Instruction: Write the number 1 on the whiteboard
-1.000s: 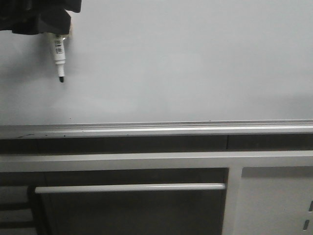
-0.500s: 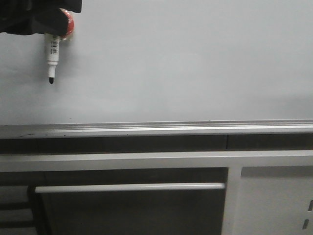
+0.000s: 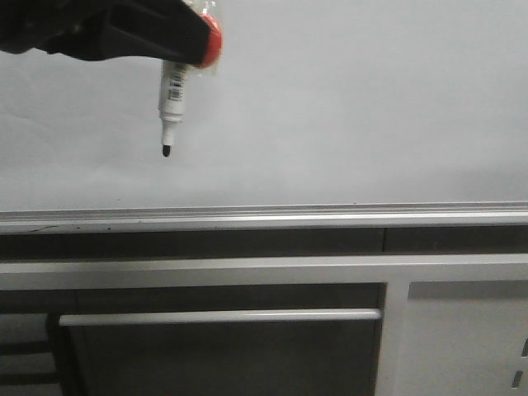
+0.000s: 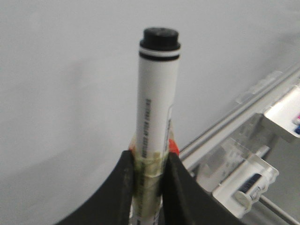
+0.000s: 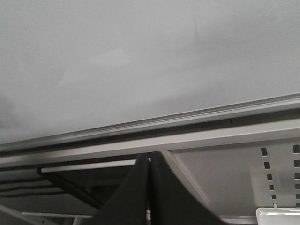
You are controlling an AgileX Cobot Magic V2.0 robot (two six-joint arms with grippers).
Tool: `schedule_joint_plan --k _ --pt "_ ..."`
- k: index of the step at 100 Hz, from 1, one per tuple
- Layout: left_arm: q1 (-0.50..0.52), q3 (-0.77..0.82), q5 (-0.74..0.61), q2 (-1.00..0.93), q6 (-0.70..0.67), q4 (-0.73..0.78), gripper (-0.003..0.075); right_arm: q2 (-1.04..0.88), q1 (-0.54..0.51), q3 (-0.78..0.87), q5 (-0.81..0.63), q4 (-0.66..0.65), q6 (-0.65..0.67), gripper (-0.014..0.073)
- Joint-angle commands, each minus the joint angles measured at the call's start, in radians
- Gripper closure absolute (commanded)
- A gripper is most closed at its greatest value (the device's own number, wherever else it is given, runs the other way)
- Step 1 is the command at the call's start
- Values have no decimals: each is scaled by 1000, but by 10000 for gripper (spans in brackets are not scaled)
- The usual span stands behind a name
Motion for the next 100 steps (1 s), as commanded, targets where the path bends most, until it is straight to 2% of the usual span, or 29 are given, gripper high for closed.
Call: schedule_joint_plan --k 1,12,27,39,49,72,86,100 --pt "-2 -32 68 -21 -3 64 741 18 -7 -75 22 51 -81 657" --pt "-2 -32 142 -21 -3 113 741 54 -7 -131 120 140 -199 657" --pt "-2 -32 248 -21 -3 193 741 172 -7 -200 257 327 -438 657" --pt "-2 -32 303 -21 -3 237 741 285 -5 -269 352 433 -542 657" --pt "-2 -32 348 -21 -3 274 741 376 -5 -337 431 461 -576 631" --pt "-2 -41 383 -18 -3 324 741 593 12 -472 611 486 -576 387" --pt "-2 -90 441 14 -2 354 741 684 105 -524 620 498 -581 386" --pt "-2 -138 503 65 -2 366 741 733 229 -580 552 470 -581 386"
